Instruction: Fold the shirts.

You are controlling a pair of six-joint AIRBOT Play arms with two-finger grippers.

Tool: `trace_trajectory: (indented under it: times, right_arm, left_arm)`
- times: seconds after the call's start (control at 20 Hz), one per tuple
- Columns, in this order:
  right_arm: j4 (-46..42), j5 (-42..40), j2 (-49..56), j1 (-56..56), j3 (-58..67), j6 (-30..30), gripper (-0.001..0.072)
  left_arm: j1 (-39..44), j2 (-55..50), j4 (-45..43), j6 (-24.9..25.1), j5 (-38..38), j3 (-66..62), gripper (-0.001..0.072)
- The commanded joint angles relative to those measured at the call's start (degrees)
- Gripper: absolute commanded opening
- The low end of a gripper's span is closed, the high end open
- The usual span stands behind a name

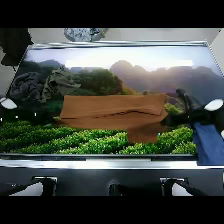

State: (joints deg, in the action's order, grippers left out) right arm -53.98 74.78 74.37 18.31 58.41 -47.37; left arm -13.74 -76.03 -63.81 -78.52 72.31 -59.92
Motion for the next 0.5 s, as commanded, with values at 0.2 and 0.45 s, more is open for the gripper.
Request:
trace_trajectory:
  times: [0.2,0.45]
  right_arm:
    - [3.76,-7.32,23.69,-4.37,28.22,-5.16,0.004]
    - [4.74,-11.8,32.72,-4.96,33.66,-9.6,0.0041]
  left_arm:
    - [0.94,-21.97,7.54,-6.25,0.13,-28.85,0.0031]
    - [1.2,-33.73,7.54,-9.16,1.77,-39.01,0.0032]
